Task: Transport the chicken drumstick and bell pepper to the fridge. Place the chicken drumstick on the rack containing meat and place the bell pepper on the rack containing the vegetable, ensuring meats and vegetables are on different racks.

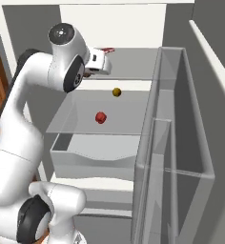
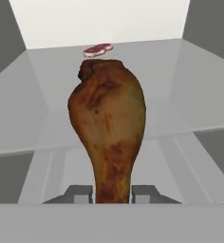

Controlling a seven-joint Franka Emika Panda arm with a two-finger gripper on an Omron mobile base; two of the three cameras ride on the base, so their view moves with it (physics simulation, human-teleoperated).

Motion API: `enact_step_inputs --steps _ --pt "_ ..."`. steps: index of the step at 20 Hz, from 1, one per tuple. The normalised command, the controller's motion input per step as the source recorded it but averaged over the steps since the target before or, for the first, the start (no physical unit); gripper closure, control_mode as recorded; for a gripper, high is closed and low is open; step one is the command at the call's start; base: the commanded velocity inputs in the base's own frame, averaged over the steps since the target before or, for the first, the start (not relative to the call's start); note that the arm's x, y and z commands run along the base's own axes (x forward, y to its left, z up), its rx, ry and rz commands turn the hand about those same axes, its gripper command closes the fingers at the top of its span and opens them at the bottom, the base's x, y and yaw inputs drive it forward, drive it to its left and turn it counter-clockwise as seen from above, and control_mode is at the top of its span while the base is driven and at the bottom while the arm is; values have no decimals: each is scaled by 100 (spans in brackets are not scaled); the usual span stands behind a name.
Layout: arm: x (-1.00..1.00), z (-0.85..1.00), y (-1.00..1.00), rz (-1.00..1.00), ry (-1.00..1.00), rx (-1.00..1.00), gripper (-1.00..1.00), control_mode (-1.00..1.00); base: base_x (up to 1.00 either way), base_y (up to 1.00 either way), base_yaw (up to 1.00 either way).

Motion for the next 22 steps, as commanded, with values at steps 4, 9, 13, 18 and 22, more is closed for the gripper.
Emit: enact_step_inputs --steps 4,9,13,18,22 --pt "96 -14 0 0 0 0 100 -100 0 0 0" --pt "70 -30 0 4 0 0 100 -100 0 0 0" --pt "64 -38 0 4 0 3 100 -100 0 0 0" --pt "40 -16 0 1 0 1 100 -100 0 0 0" --pt "49 -6 0 0 0 0 100 -100 0 0 0"
